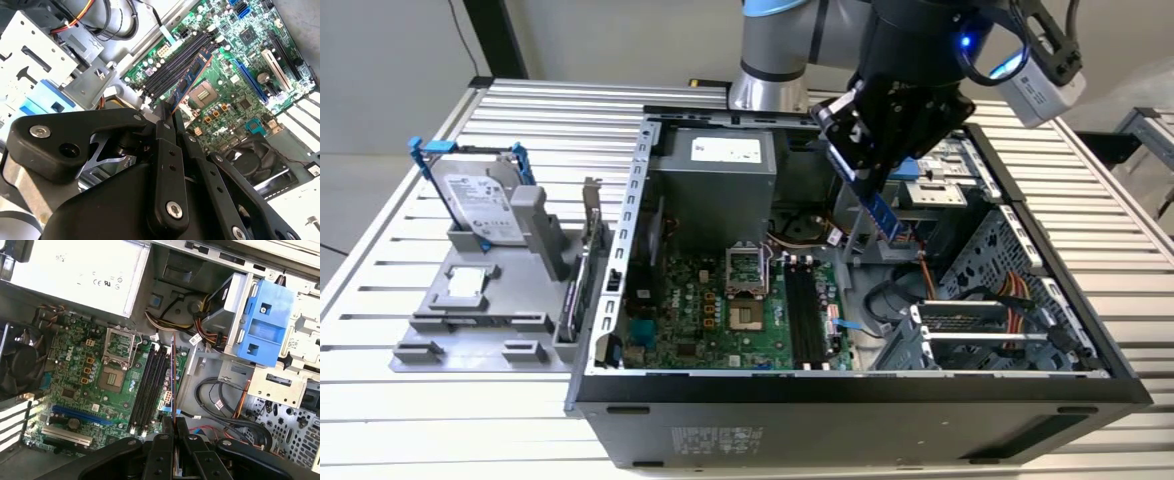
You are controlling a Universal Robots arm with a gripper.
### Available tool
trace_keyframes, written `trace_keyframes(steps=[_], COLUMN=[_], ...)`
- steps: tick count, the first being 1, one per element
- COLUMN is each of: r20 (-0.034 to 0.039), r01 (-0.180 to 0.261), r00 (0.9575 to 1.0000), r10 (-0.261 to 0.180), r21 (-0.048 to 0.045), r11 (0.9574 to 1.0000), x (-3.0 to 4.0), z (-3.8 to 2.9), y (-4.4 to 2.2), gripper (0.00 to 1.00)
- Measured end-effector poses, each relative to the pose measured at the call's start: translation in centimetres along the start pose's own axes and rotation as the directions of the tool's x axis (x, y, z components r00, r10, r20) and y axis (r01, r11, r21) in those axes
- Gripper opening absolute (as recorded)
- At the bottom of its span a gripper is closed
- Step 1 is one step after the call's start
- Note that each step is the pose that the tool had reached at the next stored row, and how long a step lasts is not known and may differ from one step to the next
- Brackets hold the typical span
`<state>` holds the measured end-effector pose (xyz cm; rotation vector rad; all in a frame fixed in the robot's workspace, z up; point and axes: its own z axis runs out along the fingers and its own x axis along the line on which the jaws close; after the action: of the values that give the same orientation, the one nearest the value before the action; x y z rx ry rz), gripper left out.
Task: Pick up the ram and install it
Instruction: 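Insert the ram into the slot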
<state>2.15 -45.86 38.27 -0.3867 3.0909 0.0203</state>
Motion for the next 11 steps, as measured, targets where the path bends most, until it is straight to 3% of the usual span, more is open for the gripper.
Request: trace_keyframes(steps=[11], r20=[0.0003], r01=[-0.042], r00=[0.9991], r10=[0.042], r21=[0.0017], r11=[0.9991], x=[-0.03], z=[0.00], y=[-0.01], gripper=[0.00])
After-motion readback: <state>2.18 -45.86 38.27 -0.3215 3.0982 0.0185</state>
